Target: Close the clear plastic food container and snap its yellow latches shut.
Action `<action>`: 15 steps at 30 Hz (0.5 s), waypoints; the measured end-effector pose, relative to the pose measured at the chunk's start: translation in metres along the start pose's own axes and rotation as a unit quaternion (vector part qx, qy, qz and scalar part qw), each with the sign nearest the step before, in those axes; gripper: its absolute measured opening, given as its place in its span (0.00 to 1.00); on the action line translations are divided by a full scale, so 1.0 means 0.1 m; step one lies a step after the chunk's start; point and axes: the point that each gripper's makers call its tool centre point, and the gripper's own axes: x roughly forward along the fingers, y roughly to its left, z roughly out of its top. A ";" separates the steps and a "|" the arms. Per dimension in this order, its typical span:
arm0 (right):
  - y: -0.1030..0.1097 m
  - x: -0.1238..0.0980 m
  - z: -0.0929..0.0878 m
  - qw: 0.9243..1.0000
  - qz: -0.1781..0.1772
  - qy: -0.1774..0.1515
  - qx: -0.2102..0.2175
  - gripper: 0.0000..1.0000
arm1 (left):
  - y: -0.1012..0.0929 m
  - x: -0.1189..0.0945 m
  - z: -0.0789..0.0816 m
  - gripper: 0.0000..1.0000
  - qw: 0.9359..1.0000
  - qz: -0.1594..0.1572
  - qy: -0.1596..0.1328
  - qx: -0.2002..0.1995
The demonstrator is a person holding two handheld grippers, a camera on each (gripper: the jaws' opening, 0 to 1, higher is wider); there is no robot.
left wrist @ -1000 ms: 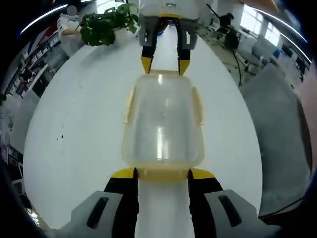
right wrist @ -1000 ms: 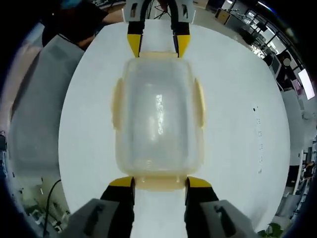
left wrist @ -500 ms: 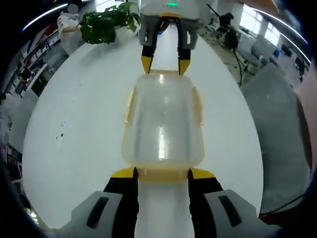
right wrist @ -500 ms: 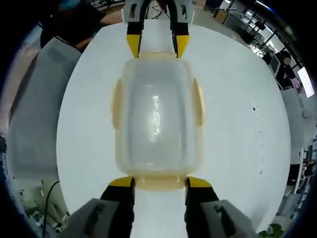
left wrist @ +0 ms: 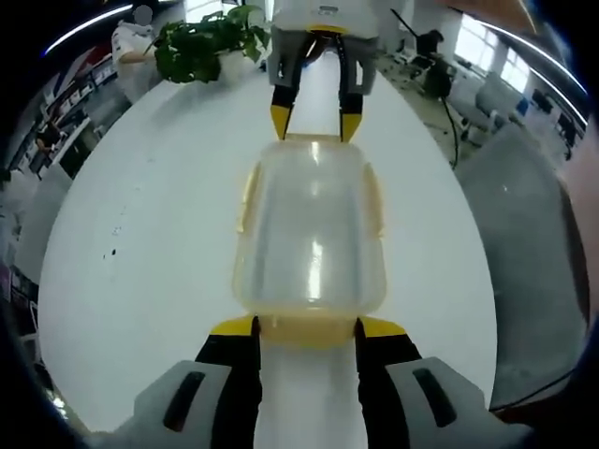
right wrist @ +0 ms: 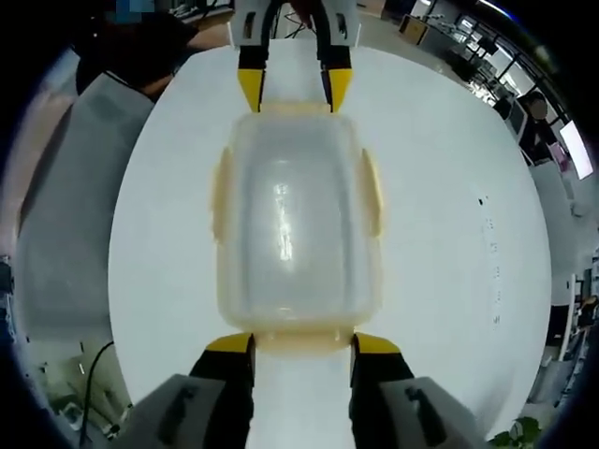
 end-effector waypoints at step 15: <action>0.03 -0.04 -0.14 0.999 -0.019 0.001 0.031 0.37 | 0.09 -0.21 0.08 0.40 0.994 0.019 -0.063 -0.082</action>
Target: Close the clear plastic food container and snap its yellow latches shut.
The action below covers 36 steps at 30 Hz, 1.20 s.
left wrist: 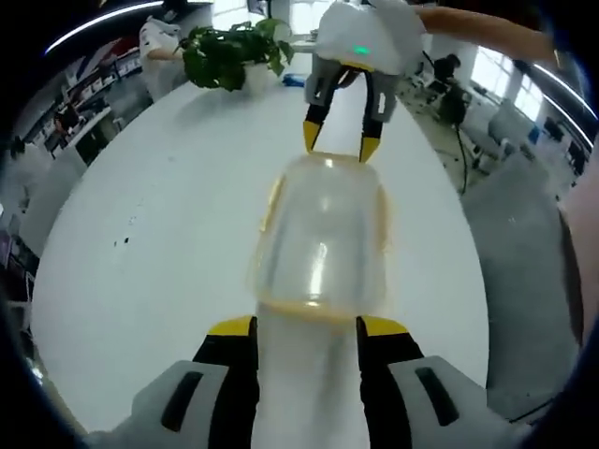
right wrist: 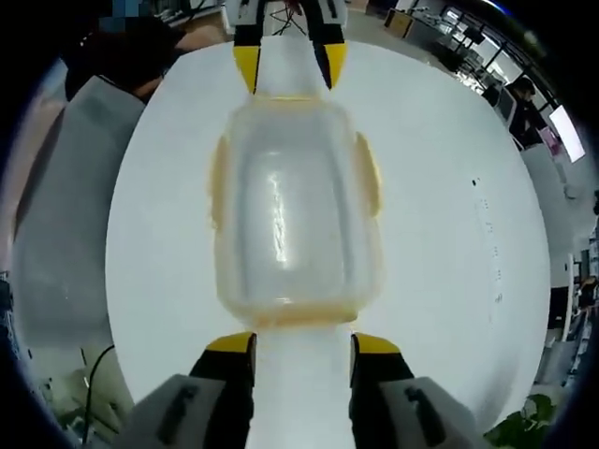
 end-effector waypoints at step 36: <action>-0.05 -0.07 0.26 0.900 0.042 -0.166 0.401 0.30 | -0.02 0.24 -0.01 0.30 0.962 0.030 -0.095 -0.256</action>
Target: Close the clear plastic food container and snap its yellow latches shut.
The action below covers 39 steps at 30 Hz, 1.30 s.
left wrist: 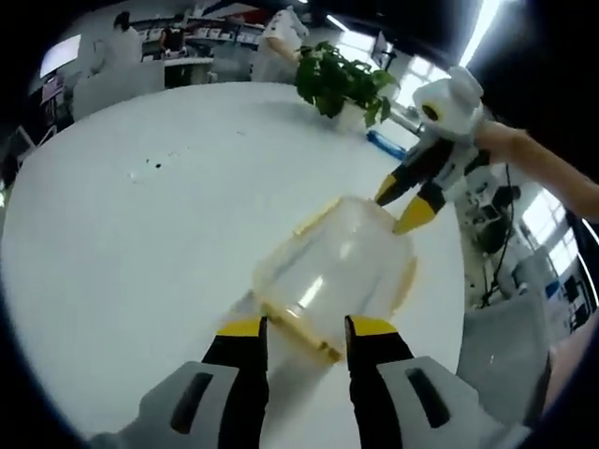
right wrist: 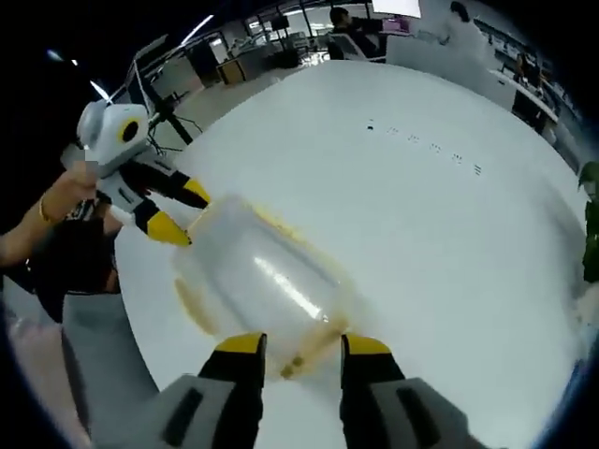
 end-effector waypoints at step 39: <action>0.06 0.10 0.02 0.995 0.010 -0.013 0.101 0.34 | 0.00 0.03 -0.02 0.24 0.996 0.016 -0.035 -0.075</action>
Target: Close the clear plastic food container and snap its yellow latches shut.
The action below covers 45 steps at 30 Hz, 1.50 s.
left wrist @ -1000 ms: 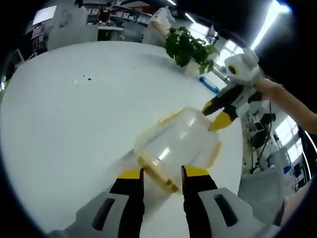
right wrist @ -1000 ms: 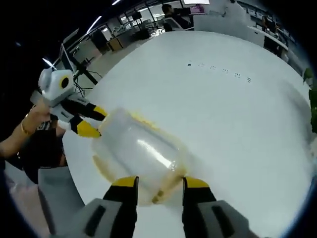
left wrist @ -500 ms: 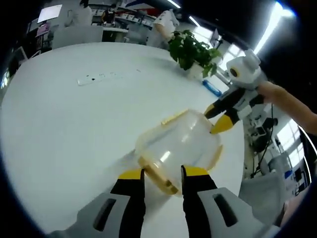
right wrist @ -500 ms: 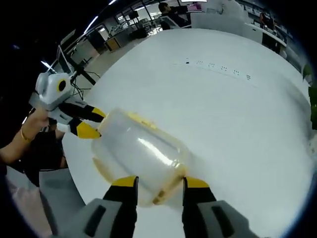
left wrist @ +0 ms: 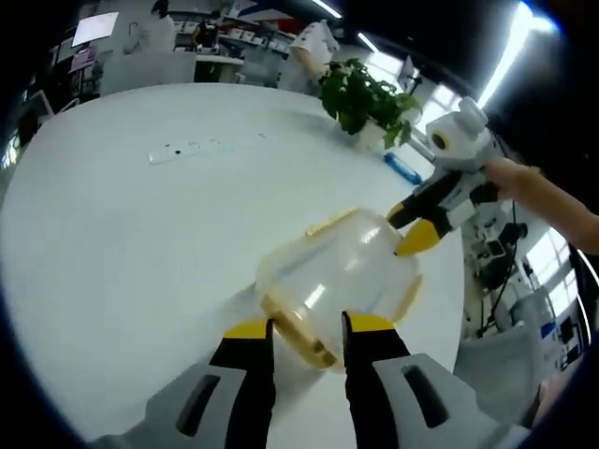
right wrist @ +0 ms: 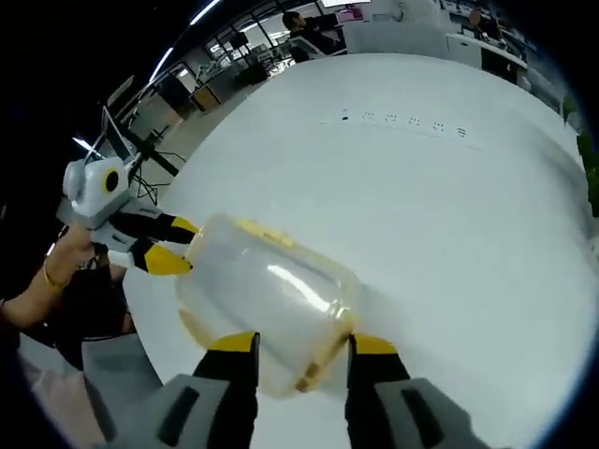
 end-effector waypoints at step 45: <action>0.07 0.05 0.13 1.000 -0.009 -0.021 -0.020 0.34 | 0.10 -0.11 0.01 0.27 0.996 0.079 -0.048 -0.008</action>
